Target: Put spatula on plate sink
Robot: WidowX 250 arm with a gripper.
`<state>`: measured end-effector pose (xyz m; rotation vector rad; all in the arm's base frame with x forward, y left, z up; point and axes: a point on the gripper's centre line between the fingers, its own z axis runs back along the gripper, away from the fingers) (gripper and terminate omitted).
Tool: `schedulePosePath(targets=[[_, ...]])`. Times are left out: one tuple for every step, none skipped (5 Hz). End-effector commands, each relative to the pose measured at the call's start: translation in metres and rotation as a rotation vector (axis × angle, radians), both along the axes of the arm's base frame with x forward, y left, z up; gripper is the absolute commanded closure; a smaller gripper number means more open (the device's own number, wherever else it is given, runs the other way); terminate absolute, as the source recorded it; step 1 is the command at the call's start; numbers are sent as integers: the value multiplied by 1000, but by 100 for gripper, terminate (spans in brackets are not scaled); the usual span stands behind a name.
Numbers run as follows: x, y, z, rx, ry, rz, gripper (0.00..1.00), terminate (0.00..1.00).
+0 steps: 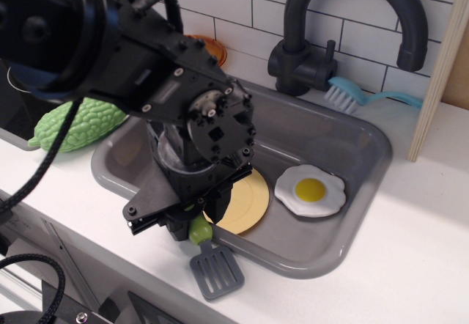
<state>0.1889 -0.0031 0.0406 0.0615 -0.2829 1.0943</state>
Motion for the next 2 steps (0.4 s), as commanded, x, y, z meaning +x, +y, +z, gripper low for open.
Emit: schedulePosePath(targets=[[44,9,22,-29,-2,72,100,0],[62,17,23,-31,-4,124,100,0]])
